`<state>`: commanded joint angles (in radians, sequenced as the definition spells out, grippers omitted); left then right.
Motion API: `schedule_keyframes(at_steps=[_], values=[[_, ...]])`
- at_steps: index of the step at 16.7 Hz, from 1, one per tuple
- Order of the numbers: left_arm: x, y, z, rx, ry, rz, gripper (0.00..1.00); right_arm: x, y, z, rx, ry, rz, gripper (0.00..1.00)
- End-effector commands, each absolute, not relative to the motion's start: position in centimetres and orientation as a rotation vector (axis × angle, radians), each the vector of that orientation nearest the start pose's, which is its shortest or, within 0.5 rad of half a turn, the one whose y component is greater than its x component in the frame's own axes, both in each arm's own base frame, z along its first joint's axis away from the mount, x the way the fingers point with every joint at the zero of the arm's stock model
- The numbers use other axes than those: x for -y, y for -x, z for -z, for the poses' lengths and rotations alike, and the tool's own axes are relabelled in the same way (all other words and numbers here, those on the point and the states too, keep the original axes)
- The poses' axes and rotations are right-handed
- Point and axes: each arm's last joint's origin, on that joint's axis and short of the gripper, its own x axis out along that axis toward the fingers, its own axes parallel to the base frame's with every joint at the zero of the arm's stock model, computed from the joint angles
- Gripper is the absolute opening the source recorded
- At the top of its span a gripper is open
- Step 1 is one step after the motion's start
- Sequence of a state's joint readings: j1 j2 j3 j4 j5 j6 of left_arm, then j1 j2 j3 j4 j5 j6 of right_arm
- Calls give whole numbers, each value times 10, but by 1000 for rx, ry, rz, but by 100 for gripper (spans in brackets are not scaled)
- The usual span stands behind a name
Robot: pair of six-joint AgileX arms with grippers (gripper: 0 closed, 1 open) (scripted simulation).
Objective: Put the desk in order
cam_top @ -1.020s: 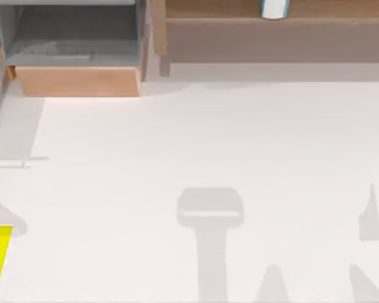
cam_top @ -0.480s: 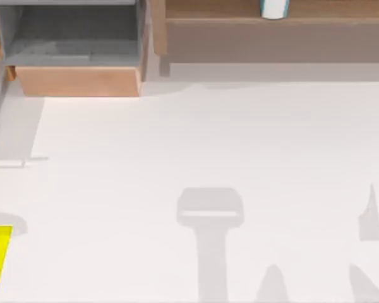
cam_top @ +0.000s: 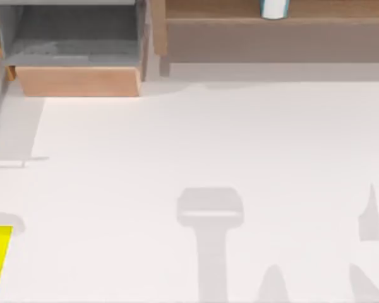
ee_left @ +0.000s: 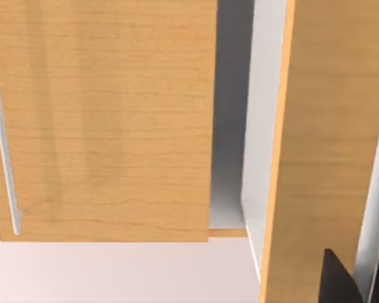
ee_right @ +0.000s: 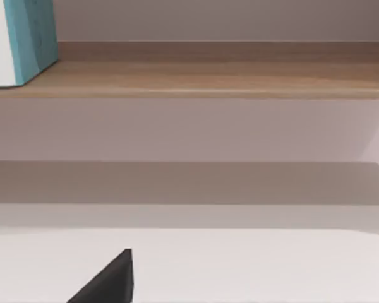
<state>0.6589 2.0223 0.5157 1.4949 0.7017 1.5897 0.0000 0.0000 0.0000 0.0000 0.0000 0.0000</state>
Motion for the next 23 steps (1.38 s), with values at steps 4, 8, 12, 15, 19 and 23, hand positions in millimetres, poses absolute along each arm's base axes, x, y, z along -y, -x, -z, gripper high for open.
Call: schedule_keyframes(at_steps=[4, 8, 12, 15, 19, 23], values=[[-174, -255, -91, 0, -1555, 27, 0, 1, -106, -160, 0, 0, 0, 100], [-176, -278, -91, 2, -1558, 23, 0, 1, -106, -160, 0, 0, 0, 100], [-176, -302, -92, 7, -1558, 25, 0, 1, -106, -160, 0, 0, 0, 100], [-173, -317, -91, 1, -1555, 26, 0, 1, -106, -160, 0, 0, 0, 100], [-174, -316, -90, -6, -1549, 29, 0, 1, -106, -160, 0, 0, 0, 100], [-173, -342, -91, 9, -1550, 32, 0, 1, -106, -160, 0, 0, 0, 100]])
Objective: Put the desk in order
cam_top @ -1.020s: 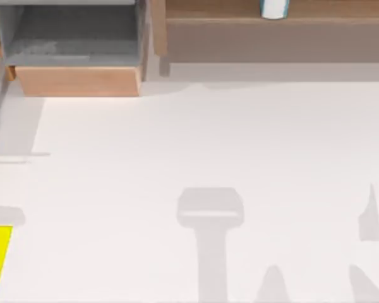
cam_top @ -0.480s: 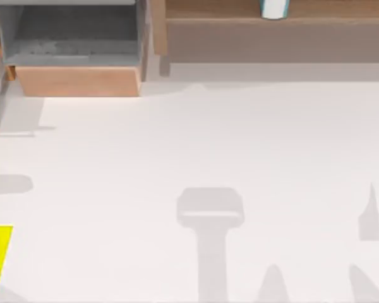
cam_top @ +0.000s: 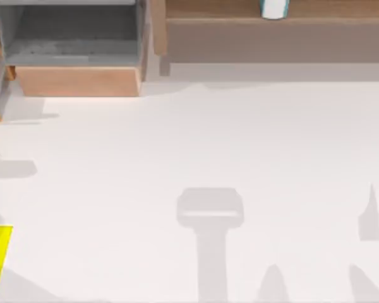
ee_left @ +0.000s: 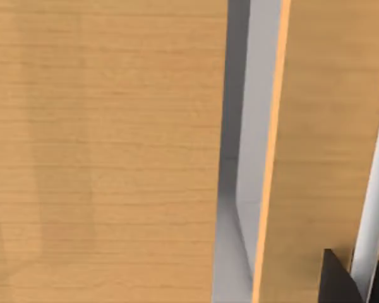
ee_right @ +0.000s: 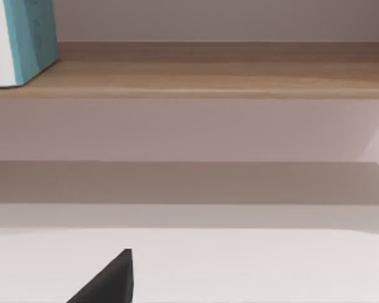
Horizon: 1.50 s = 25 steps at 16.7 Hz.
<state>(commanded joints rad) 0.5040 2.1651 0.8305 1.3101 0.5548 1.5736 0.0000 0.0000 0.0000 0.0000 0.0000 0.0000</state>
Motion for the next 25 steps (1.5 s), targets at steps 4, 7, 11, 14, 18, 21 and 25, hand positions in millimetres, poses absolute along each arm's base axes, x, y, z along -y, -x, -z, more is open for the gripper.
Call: schedule_keyframes(at_steps=[4, 7, 11, 14, 18, 21, 25], values=[[-174, -373, -90, -4, -1549, 27, 0, 1, -106, -160, 0, 0, 0, 100], [-173, -378, -90, -8, -1549, 28, 0, 1, -106, -160, 0, 0, 0, 100], [-173, -381, -90, -2, -1547, 33, 0, 1, -106, -160, 0, 0, 0, 100], [-172, -403, -92, 12, -1549, 32, 0, 1, -106, -160, 0, 0, 0, 100], [-173, -434, -90, -5, -1547, 28, 0, 1, -106, -160, 0, 0, 0, 100], [-173, -440, -89, -10, -1547, 30, 0, 1, -106, -160, 0, 0, 0, 100], [-173, -440, -89, -10, -1547, 30, 15, 1, -106, -160, 0, 0, 0, 100]])
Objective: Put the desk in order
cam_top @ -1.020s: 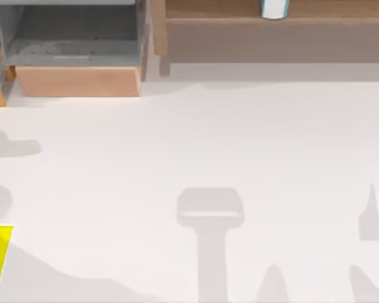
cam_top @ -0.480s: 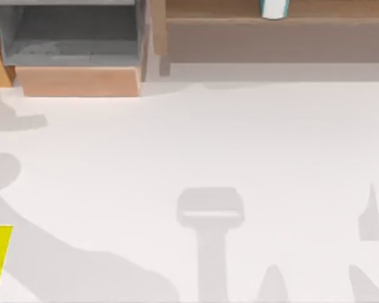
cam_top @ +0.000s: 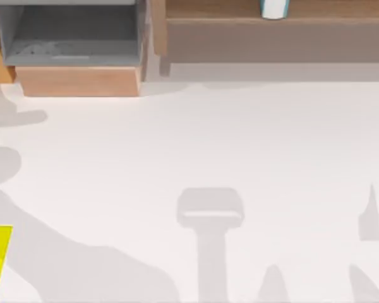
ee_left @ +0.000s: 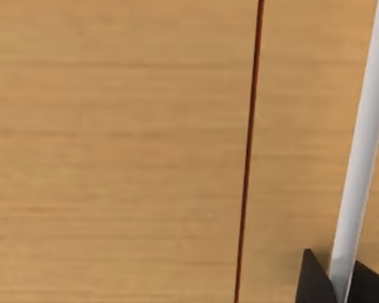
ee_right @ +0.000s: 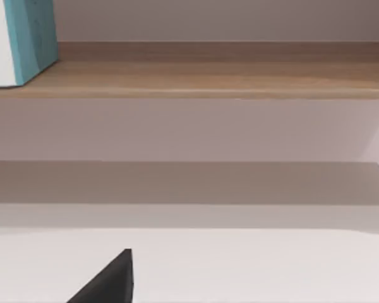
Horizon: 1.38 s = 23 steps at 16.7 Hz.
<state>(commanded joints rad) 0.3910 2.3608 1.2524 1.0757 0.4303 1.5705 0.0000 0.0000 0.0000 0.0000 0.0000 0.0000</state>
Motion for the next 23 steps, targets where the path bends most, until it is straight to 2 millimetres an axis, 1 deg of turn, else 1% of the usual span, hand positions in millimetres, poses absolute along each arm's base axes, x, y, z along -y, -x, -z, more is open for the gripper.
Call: schedule_keyframes(at_steps=[11, 12, 19, 20, 23], values=[[-173, -440, -89, -10, -1547, 30, 98, 1, -106, -160, 0, 0, 0, 100], [-173, -440, -89, -10, -1547, 30, 100, 1, -106, -160, 0, 0, 0, 100], [-173, -440, -89, -10, -1547, 30, 100, 1, -106, -160, 0, 0, 0, 100], [-172, -434, -76, -46, -1524, 60, 100, 1, -106, -160, 0, 0, 0, 100], [-172, -429, -78, -38, -1525, 60, 100, 1, -106, -160, 0, 0, 0, 100]])
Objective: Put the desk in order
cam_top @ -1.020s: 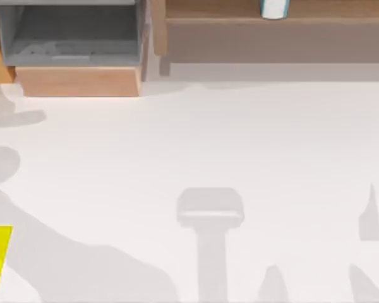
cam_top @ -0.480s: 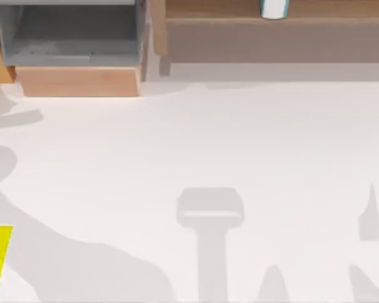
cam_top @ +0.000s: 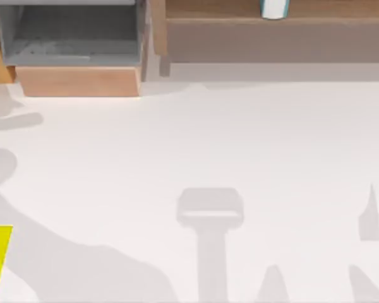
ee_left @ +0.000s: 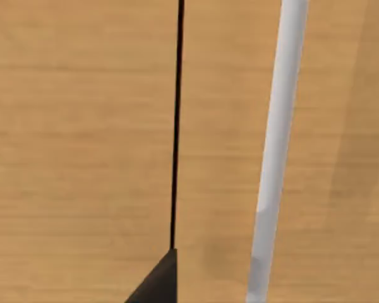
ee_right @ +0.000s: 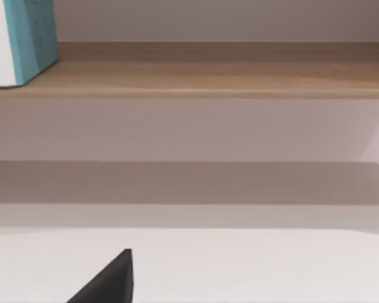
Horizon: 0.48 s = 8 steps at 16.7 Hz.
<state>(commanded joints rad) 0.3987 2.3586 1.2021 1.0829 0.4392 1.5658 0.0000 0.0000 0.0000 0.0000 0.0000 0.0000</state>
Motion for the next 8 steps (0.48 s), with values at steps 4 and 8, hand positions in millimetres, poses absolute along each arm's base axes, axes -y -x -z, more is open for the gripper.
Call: schedule_keyframes(at_steps=[4, 8], values=[[-172, -409, -79, -37, -1526, 57, 100, 1, -106, -160, 0, 0, 0, 100], [-173, -394, -76, -46, -1524, 60, 100, 1, -106, -160, 0, 0, 0, 100]])
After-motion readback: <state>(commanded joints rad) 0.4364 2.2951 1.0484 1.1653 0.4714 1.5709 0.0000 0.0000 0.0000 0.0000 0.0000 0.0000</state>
